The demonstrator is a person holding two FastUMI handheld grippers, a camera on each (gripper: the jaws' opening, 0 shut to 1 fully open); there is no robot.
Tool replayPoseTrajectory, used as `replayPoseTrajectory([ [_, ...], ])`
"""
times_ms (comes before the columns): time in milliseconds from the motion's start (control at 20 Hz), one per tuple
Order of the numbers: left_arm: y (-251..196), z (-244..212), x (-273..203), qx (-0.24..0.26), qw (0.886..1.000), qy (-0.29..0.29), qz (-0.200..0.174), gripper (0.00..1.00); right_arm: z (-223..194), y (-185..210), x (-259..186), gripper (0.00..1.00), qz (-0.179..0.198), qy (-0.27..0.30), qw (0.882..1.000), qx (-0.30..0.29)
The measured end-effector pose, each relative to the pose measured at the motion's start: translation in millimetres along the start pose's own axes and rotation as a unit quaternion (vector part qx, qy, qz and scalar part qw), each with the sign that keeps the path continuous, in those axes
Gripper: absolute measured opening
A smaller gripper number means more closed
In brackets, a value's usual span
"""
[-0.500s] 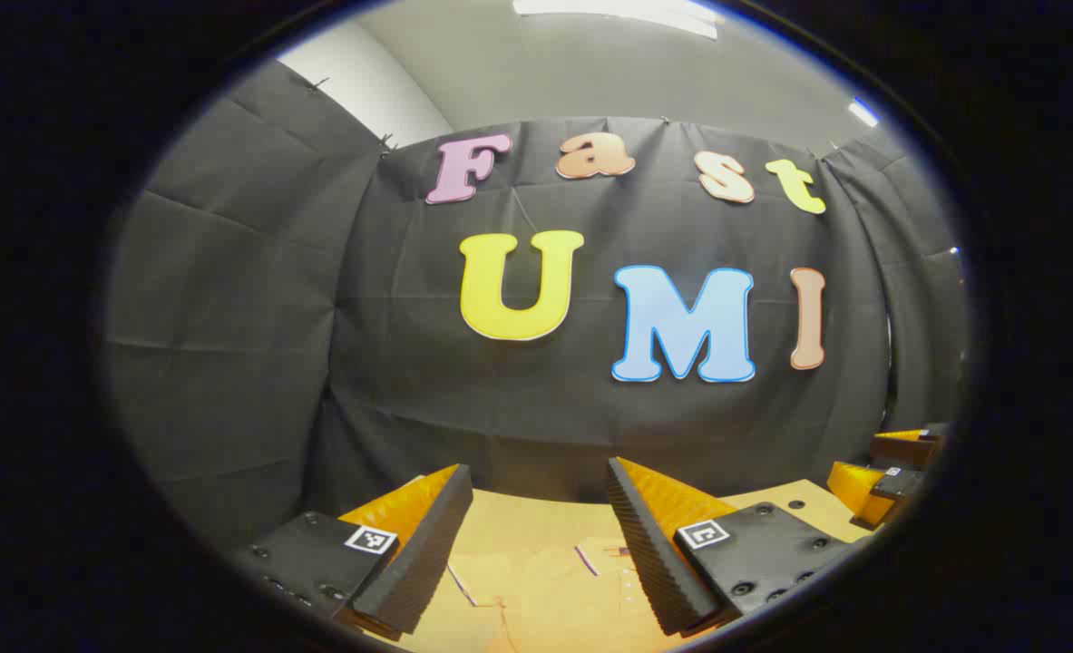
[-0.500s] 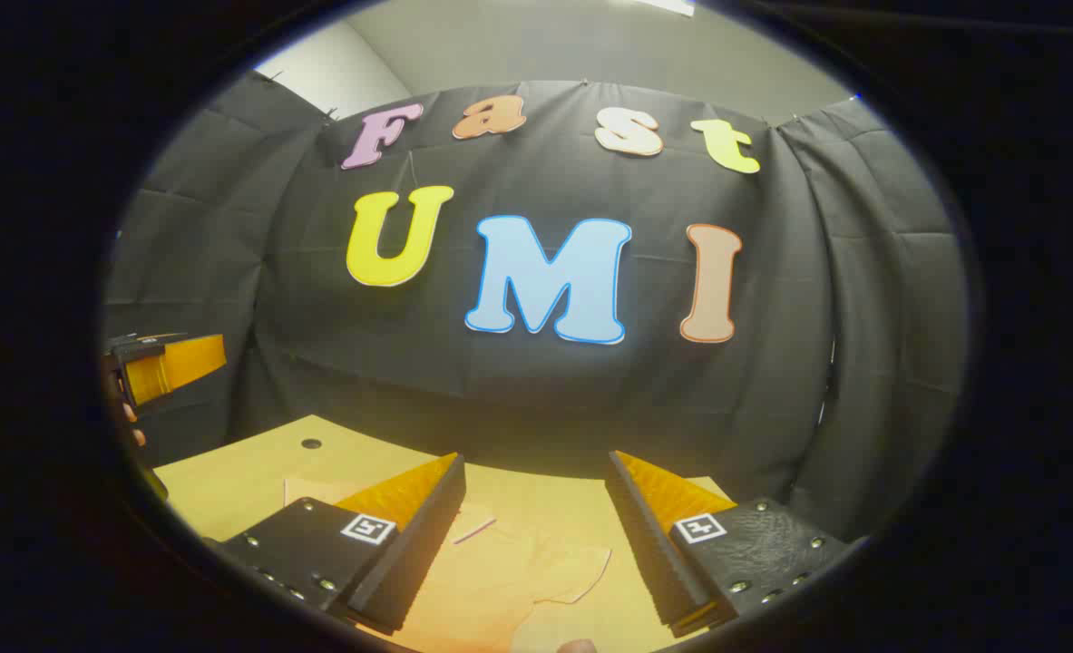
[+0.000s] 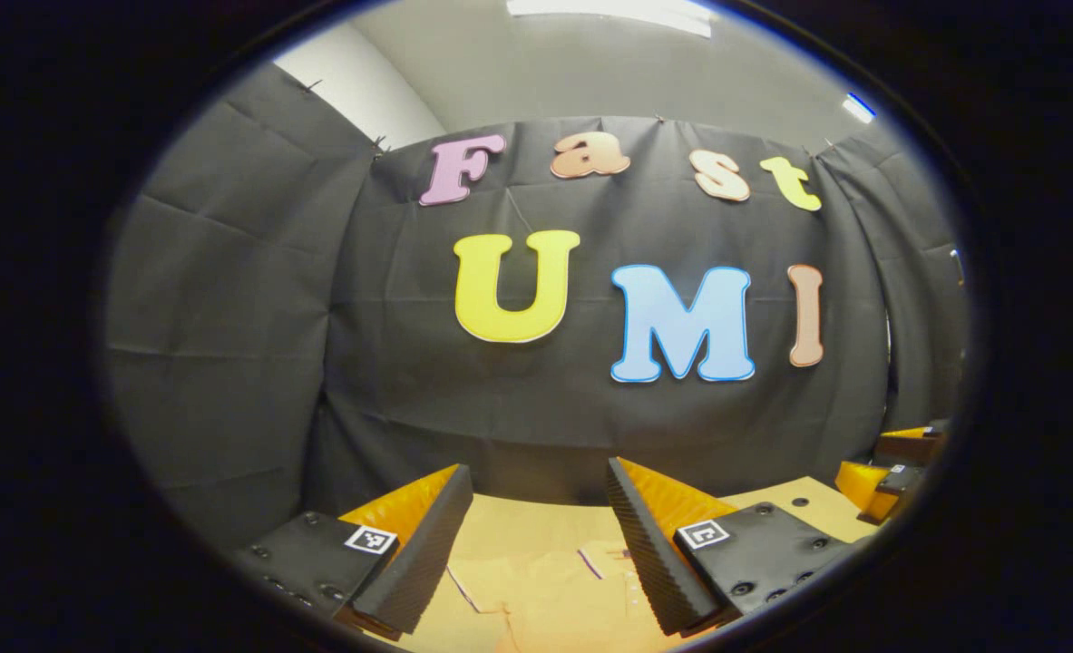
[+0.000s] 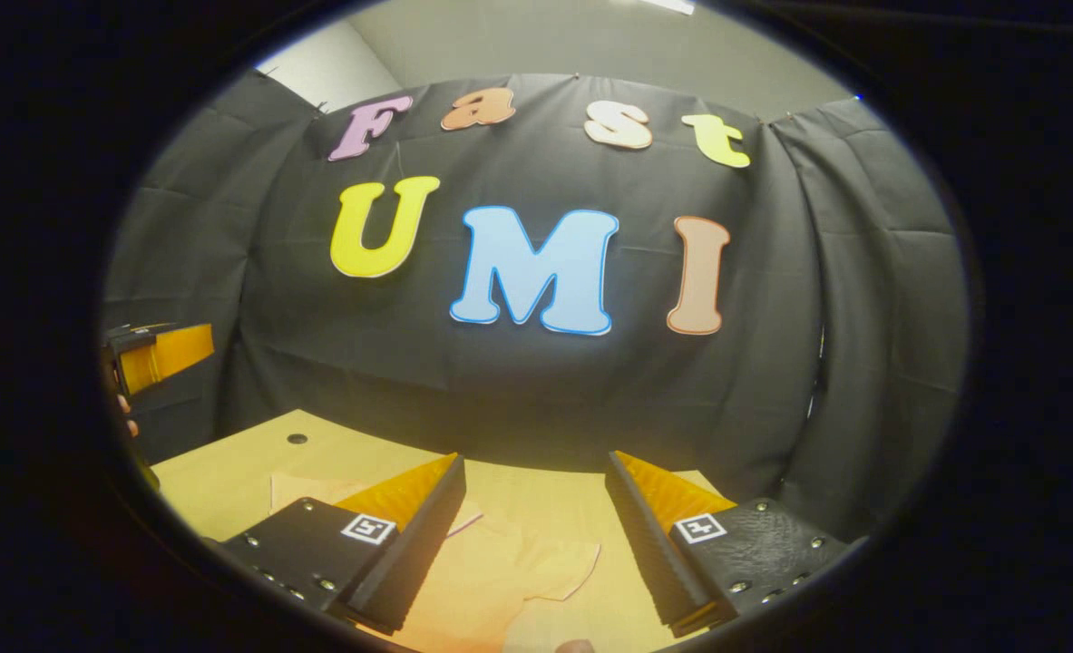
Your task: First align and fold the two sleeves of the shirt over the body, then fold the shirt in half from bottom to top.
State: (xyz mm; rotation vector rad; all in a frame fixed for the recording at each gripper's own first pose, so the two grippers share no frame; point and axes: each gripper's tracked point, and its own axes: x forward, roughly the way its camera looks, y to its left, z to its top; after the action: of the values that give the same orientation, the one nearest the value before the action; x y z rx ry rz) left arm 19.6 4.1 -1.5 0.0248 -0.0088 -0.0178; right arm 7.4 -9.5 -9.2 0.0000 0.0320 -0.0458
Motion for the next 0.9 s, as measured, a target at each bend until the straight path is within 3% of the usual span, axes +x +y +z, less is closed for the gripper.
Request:
replayPoseTrajectory([
  [500, -15, -18, 27, -0.015, 1.000, 0.016, -0.019, 0.97, -17, -10, 23, 0.96, -0.014, 0.022, 1.000, 0.006],
  [900, -30, -36, 45, -0.011, 0.999, 0.036, -0.032, 0.97, -68, -26, 58, 0.98, -0.032, 0.092, 0.995, 0.017],
])
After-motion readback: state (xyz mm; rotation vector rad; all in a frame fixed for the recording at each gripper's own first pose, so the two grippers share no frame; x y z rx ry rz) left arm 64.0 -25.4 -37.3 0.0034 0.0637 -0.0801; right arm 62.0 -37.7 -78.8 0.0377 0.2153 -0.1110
